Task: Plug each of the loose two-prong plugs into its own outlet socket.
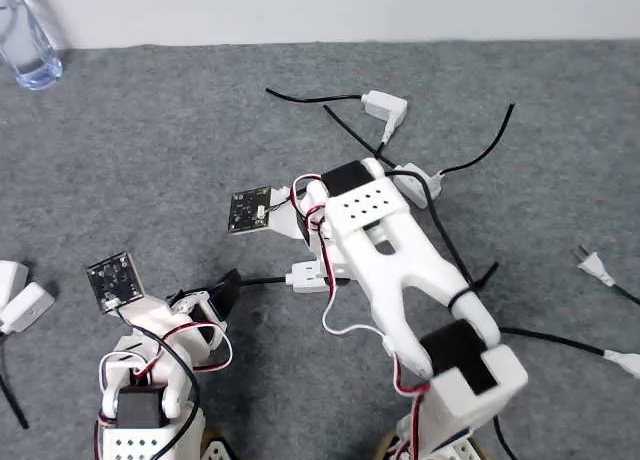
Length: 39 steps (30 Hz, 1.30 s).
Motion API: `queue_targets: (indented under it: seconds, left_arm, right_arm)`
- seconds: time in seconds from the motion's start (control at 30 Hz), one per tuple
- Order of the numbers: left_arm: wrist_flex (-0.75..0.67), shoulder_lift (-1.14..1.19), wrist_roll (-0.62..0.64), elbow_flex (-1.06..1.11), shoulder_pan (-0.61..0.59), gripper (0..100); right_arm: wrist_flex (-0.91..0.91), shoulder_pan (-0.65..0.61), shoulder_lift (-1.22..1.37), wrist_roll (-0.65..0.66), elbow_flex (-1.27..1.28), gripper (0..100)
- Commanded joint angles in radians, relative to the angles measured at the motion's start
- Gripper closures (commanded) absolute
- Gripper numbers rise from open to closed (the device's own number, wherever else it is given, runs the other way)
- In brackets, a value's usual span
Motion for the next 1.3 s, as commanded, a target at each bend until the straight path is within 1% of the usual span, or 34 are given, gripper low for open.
queue_targets:
  seconds: [0.0, 0.4, 0.63, 0.77, 1.0, 1.27]
  left_arm:
    - [0.002, -0.006, 0.003, -0.007, -0.008, 69]
    - [0.002, -0.006, 0.003, -0.007, -0.008, 69]
    - [0.002, -0.006, 0.003, -0.007, -0.008, 69]
    - [0.002, -0.006, 0.003, -0.007, -0.008, 69]
    - [0.002, -0.006, 0.003, -0.007, -0.008, 69]
    - [0.002, -0.006, 0.003, -0.008, -0.008, 69]
  right_arm:
    - [0.005, 0.024, 0.027, 0.012, -0.095, 99.1]
    - [0.004, 0.031, 0.059, 0.018, -0.126, 99.1]
    - [0.002, 0.058, 0.061, 0.020, -0.126, 99.1]
    - [0.002, 0.061, 0.067, 0.040, -0.117, 99.1]
    - [-0.010, 0.039, 0.140, 0.038, -0.114, 99.1]
    - [-0.012, 0.008, 0.131, 0.015, -0.124, 99.1]
